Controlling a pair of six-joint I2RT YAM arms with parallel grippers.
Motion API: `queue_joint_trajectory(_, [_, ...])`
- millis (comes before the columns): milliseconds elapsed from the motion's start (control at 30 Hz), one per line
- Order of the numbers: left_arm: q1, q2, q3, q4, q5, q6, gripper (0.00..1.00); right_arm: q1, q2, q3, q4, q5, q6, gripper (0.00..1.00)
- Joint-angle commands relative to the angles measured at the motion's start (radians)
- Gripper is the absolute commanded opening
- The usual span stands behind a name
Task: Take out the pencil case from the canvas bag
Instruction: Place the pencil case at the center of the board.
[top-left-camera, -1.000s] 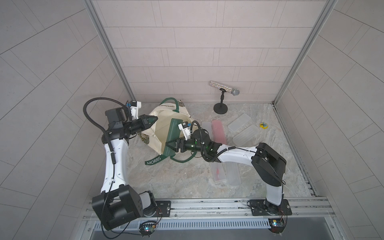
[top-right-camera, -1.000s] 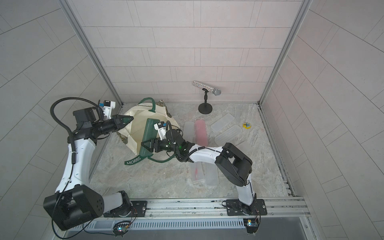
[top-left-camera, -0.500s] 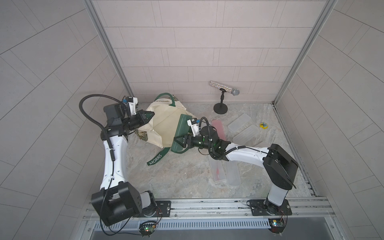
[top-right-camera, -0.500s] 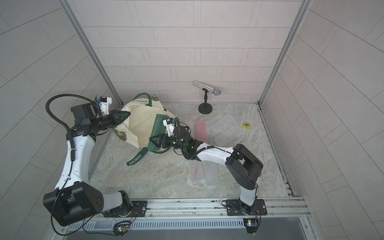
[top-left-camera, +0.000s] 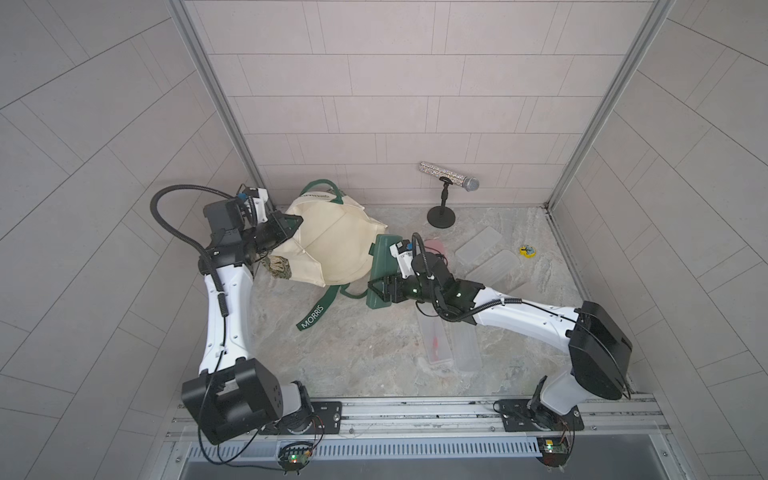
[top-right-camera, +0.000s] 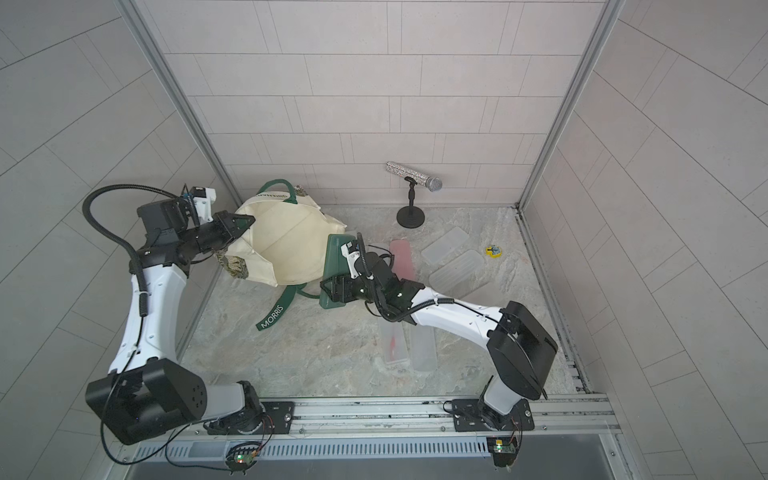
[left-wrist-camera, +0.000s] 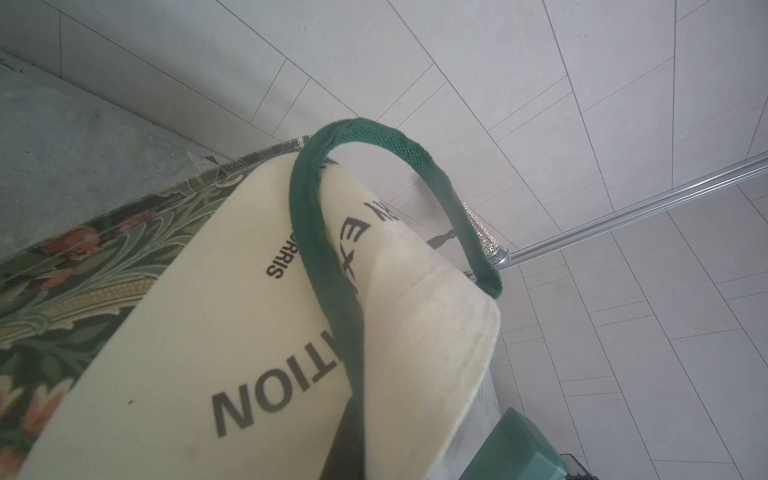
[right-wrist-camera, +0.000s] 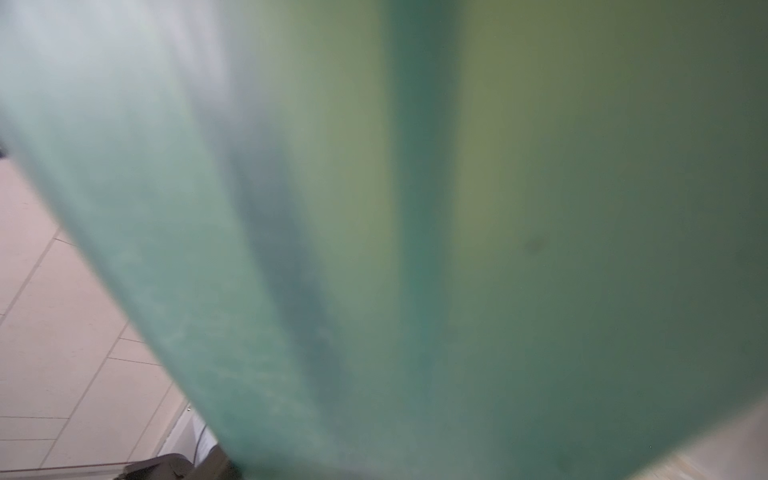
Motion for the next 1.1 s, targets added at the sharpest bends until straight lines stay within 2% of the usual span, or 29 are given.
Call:
queue_joint_trajectory(0, [0.002, 0.005, 0.082, 0.057, 0.011, -0.024, 0.0, 0.001, -0.033, 0.006, -0.14, 0.06, -0.033, 0.6])
queue_joint_trajectory(167, [0.002, 0.006, 0.089, 0.106, 0.0, -0.077, 0.0, 0.002, -0.008, 0.037, -0.269, 0.061, -0.032, 0.6])
queue_joint_trajectory(467, [0.002, 0.007, 0.104, 0.134, -0.026, -0.099, 0.0, 0.023, 0.093, 0.105, -0.465, 0.046, -0.022, 0.6])
queue_joint_trajectory(633, [0.004, 0.006, 0.112, 0.136, -0.034, -0.103, 0.0, 0.035, 0.188, 0.177, -0.579, -0.008, -0.024, 0.6])
queue_joint_trajectory(1067, [0.008, -0.01, 0.096, 0.164, -0.053, -0.116, 0.0, 0.065, 0.328, 0.219, -0.569, -0.074, 0.025, 0.59])
